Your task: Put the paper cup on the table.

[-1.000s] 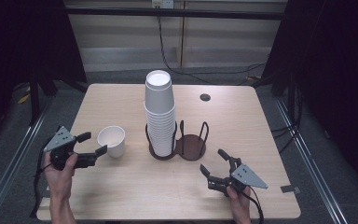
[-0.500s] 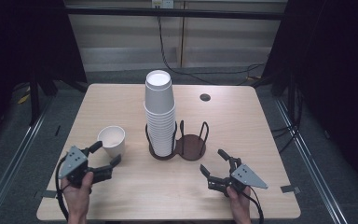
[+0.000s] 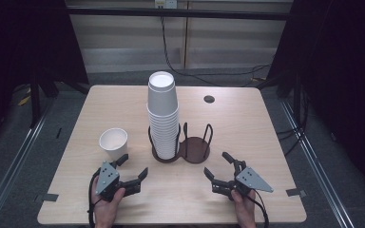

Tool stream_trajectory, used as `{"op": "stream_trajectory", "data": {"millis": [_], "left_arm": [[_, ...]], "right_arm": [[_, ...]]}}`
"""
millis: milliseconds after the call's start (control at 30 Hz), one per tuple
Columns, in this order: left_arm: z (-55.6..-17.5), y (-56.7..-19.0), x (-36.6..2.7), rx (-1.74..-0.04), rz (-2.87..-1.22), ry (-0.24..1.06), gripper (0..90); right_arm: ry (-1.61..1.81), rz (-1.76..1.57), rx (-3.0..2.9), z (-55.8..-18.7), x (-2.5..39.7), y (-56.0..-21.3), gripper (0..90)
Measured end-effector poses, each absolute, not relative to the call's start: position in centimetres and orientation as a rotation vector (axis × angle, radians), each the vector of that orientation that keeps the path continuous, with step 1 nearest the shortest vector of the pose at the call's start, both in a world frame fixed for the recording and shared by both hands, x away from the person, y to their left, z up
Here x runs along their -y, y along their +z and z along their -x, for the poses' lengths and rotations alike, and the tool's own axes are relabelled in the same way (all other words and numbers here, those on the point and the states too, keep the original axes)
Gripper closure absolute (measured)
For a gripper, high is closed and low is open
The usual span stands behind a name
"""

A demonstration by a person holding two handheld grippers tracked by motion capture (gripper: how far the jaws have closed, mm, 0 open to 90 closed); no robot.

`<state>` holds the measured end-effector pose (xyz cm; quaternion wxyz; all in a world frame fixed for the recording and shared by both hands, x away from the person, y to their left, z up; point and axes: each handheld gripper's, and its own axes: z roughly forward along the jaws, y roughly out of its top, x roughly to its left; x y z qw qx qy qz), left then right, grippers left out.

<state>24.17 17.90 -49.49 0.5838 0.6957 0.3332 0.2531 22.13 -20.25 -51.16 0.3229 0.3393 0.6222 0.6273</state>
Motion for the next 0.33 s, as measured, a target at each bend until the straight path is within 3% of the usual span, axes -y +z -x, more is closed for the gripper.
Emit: {"op": "stream_trajectory", "data": {"millis": [333], "left_arm": [[-23.17, -50.54, -17.10, -0.719, -1.593, 0.619, 15.9]], "right_arm": [[1.646, -0.892, -1.635, -22.14, 20.25, -51.16, 13.3]]}}
